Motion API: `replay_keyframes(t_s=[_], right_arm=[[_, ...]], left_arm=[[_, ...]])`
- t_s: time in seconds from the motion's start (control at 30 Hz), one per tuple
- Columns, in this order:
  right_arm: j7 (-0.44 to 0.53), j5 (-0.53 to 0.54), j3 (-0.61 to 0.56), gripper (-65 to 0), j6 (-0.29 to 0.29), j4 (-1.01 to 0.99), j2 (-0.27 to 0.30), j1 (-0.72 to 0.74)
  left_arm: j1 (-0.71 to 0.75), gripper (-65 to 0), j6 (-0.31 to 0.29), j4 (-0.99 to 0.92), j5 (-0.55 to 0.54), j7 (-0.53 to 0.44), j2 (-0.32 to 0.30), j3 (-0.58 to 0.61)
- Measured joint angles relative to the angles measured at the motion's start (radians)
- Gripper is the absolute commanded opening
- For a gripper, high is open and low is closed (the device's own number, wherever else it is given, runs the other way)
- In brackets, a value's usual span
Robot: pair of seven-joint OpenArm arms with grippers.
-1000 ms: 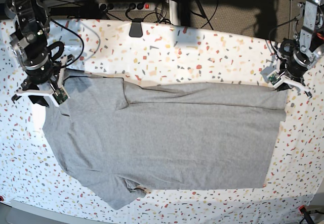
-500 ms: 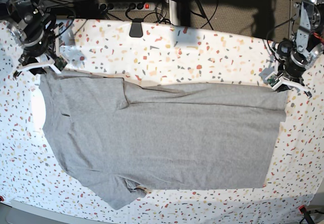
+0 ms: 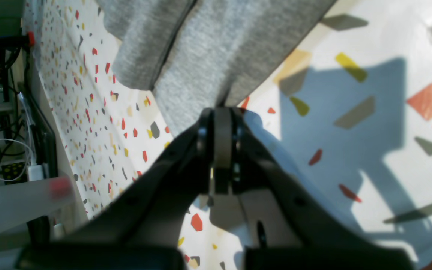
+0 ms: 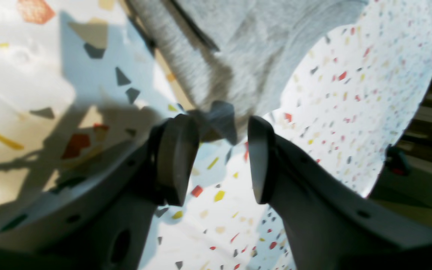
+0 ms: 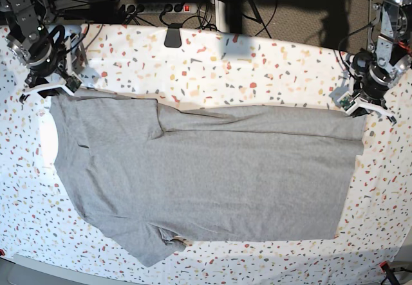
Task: Fold the T-shirt properly
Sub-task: 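Regrasp the shoulder edge of the shirt with both grippers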
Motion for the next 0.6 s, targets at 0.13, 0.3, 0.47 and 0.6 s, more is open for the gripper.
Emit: replay_keyframes(t_s=[0.13,0.3,0.47,0.6], right_arm=[[0.012,-0.008,-0.024,-39.1,0.0,-0.045,0.0,0.02],[0.015,-0.008,-0.061,-39.1,-0.001,-0.089,-0.001,0.065],[0.018,-0.012,-0.104,-39.1,-0.007,-0.117,0.001,0.117],[0.017,-0.016,-0.136,-39.4,-0.007,-0.129,0.002,0.15]], left_arm=[[0.0,-65.0,0.0,0.0,-0.001,0.0,0.0,0.0],[0.0,-65.0,0.001,0.0,-0.001,0.0,0.0,0.0],[0.0,-65.0,0.001,0.0,-0.001,0.0,0.0,0.0],[0.0,-65.0,0.001,0.0,-0.001,0.0,0.0,0.0]])
